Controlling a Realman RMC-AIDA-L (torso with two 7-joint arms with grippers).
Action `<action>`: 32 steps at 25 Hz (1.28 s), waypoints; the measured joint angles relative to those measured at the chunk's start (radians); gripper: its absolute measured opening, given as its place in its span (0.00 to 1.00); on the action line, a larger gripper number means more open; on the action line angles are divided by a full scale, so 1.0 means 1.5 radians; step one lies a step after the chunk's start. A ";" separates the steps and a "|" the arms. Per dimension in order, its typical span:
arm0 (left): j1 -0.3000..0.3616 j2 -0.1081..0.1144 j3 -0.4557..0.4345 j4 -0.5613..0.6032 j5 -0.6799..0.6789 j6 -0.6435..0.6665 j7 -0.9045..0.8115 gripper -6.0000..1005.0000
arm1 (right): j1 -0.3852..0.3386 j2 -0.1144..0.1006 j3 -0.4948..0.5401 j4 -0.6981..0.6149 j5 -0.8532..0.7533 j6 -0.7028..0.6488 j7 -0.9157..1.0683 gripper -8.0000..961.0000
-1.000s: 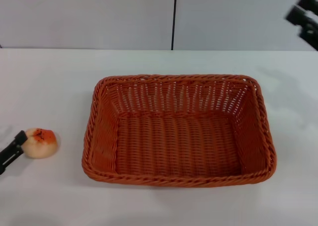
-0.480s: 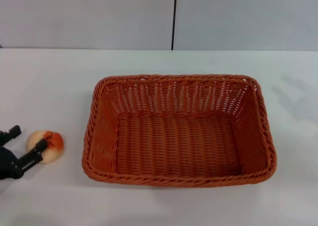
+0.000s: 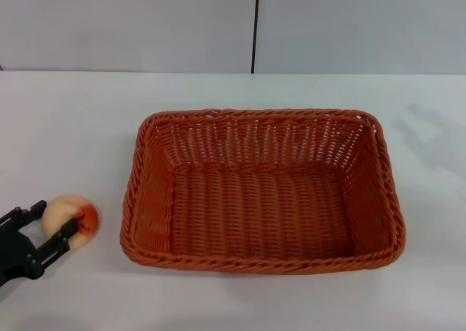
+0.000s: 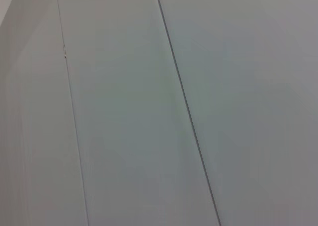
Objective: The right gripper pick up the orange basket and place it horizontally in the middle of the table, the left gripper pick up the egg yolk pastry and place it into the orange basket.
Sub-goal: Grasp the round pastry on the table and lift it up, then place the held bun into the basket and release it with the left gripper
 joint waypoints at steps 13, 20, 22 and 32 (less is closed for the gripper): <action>-0.032 0.001 -0.087 -0.014 -0.008 0.089 0.016 0.30 | -0.001 0.000 0.016 0.017 -0.001 0.005 -0.001 0.57; -0.105 0.002 -0.091 -0.010 -0.005 0.184 -0.023 0.25 | 0.000 0.000 0.014 0.018 -0.001 0.000 -0.001 0.58; -0.122 0.001 -0.080 -0.012 -0.002 0.193 -0.031 0.24 | 0.000 0.000 0.014 0.018 -0.001 -0.001 -0.001 0.59; -0.195 -0.005 0.071 -0.062 -0.001 0.193 -0.036 0.19 | -0.001 0.001 0.014 0.028 -0.002 -0.002 -0.001 0.60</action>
